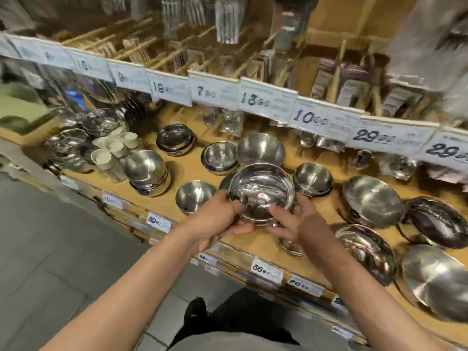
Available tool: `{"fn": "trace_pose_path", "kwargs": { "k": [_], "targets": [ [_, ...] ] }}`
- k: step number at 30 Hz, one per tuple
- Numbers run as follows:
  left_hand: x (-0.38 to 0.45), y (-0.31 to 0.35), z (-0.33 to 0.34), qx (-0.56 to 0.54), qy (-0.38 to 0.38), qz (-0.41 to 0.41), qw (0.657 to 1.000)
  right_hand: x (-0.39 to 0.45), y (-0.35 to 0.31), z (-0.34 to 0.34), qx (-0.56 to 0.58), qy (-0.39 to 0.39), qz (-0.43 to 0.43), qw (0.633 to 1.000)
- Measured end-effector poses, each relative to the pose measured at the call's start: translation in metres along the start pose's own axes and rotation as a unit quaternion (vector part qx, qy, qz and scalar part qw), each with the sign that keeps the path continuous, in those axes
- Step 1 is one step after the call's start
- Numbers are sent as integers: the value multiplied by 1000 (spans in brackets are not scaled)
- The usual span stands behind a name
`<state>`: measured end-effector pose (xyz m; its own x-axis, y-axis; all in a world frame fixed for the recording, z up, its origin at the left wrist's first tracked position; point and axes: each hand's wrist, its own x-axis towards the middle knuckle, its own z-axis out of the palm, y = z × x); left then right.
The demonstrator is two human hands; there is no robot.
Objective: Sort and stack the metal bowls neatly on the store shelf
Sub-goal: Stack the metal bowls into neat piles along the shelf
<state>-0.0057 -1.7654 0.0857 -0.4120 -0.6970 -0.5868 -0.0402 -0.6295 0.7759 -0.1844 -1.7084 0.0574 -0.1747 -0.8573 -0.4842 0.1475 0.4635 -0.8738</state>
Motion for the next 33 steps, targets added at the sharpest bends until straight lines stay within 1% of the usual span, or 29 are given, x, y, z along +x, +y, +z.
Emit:
{"fn": "trace_pose_path", "kwargs": {
  "k": [2, 5, 7, 10, 13, 16, 18, 21, 24, 26, 30, 33],
  "targets": [
    [1, 7, -26, 39, 7, 3, 999, 5, 0, 20, 23, 22, -22, 999],
    [6, 24, -79, 149, 22, 25, 988, 12, -3, 53, 59, 56, -15, 997],
    [6, 38, -114, 202, 12, 46, 978, 17, -7, 81, 69, 49, -12, 996],
    [8, 60, -158, 235, 23, 80, 968, 27, -15, 120, 72, 46, -7, 996],
    [14, 78, -186, 232, 36, 107, 966, 32, -21, 146, 78, 40, -4, 996],
    [15, 80, -203, 271, 4, 102, 957, 32, -21, 162, 15, 38, -6, 999],
    [16, 72, -209, 293, -4, 87, 952, 31, -18, 168, -2, 51, 0, 999],
    [19, 55, -212, 268, -3, 58, 962, 30, -10, 170, 15, 65, 11, 998],
    [23, 46, -208, 179, 13, 24, 983, 25, -1, 169, 63, 57, 21, 996],
    [25, 43, -202, 142, 9, 8, 990, 20, 7, 172, 84, 51, 33, 995],
    [25, 13, -193, 172, 7, 4, 985, 18, 33, 178, 93, 89, 42, 991],
    [27, -19, -190, 149, -12, -21, 989, 15, 60, 174, 120, 120, 68, 983]
  ]
}}
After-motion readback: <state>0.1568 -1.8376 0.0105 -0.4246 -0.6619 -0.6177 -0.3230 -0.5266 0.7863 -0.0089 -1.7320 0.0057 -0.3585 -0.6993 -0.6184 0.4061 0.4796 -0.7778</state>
